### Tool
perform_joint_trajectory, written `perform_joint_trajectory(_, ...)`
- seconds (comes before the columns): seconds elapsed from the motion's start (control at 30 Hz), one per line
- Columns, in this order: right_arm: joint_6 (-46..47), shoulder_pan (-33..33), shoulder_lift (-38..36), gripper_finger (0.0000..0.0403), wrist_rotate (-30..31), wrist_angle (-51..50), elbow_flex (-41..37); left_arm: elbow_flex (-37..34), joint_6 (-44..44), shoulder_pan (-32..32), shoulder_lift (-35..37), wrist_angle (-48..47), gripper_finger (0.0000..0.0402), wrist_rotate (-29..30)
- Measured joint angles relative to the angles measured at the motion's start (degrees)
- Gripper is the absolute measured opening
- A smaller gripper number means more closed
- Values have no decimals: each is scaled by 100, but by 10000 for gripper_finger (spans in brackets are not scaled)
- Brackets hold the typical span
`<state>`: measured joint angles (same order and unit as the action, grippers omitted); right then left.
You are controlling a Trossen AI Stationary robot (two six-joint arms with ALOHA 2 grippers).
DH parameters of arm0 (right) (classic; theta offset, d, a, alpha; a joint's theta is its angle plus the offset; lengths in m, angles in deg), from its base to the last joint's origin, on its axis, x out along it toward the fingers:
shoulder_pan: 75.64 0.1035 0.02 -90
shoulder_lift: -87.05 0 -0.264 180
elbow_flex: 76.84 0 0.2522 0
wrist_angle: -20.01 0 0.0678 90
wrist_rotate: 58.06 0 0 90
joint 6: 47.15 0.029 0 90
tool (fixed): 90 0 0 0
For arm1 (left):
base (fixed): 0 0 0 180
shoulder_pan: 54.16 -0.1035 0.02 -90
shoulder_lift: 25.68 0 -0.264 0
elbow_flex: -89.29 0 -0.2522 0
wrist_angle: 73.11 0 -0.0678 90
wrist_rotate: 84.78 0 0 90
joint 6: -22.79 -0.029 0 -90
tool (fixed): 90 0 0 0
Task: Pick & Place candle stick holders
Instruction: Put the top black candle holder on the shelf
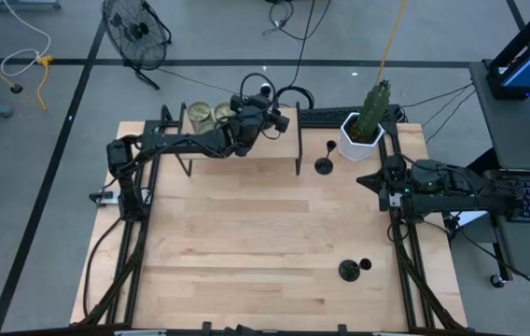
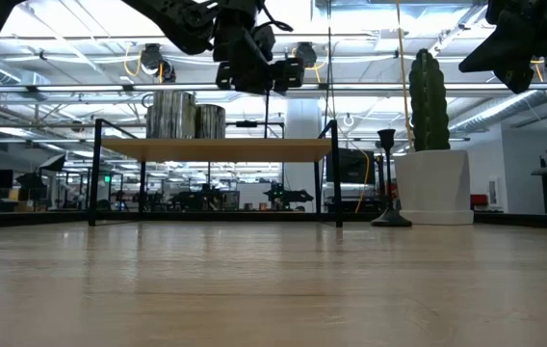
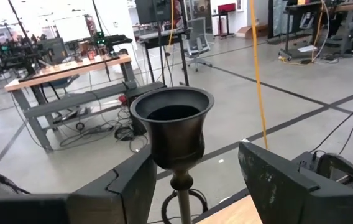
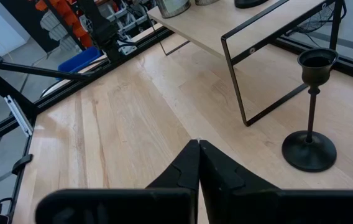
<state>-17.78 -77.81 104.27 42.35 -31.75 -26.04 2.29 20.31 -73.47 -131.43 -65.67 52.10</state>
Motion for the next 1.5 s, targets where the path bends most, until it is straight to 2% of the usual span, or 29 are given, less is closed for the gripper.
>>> perform_joint_trajectory(0.27,39,1,2,0,0,0,1,0,-179,46,0,-3,232,490)
perform_joint_trajectory(0.63,39,1,0,0,0,0,0,0,-392,81,0,-9,232,617)
perform_joint_trajectory(0.83,39,0,0,0,0,1,0,0,-573,103,0,-5,232,1005)
perform_joint_trajectory(1.1,39,0,1,0,0,1,1,0,-654,241,1,3,232,1027)
perform_joint_trajectory(1.3,39,1,2,0,0,2,0,9,-925,385,293,-121,232,1249)
perform_joint_trajectory(1.5,9,1,0,0,1,4,0,11,-728,471,542,-303,232,1321)
